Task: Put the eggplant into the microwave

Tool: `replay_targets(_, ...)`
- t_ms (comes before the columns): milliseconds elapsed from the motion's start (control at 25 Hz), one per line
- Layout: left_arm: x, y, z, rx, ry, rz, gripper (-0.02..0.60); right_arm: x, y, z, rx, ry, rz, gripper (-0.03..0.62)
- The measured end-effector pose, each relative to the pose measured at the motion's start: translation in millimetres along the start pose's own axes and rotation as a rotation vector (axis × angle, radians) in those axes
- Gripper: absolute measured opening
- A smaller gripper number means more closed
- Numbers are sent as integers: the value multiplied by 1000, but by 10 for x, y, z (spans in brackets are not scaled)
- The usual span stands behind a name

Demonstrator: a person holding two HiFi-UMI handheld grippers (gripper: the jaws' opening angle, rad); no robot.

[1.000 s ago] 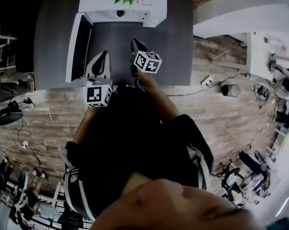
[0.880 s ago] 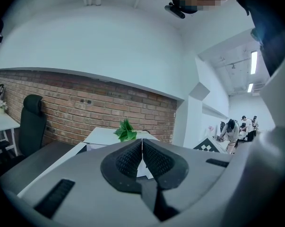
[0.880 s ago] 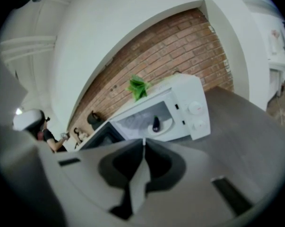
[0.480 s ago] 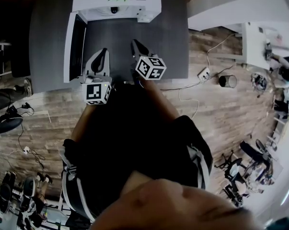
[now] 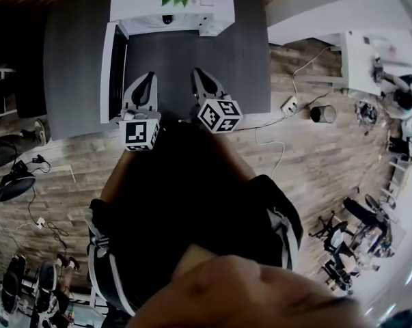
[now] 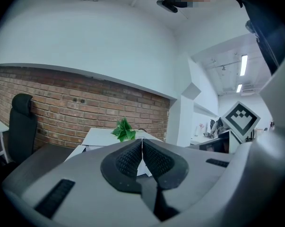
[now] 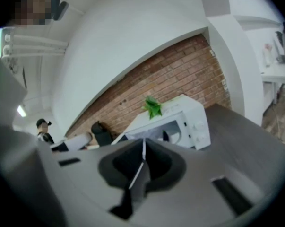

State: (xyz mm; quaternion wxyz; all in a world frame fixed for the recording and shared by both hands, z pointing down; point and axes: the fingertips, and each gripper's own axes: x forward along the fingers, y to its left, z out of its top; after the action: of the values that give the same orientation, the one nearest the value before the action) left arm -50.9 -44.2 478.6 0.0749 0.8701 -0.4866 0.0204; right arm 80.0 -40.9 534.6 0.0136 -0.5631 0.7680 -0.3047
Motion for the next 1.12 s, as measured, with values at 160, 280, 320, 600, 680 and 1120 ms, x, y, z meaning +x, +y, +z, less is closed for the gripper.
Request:
replay_targets(160,-8,71,-53,-11,9,-10,41,-20,94,-39,10,-8,0,39)
replay_targets(280,6,92,-67,-13,12,-16,41,-16,105,-50,13,-15,-11,38)
replay_targets(320,6,86,-52,-14,8,-20,41,-21,109,-45,13,-19,-14,39)
replay_targets(600,10,91,-20,1,0,-39,41,-30,146,6,2,-46,-14,34)
replay_targets(680,23,90,-10,-2,-2,-41,41,-28,148,7,4,-48,-11,34)
replay_targets(1120,21,11,14,-4,-4,-57,41,-92,161,30,7,-48,-8,33)
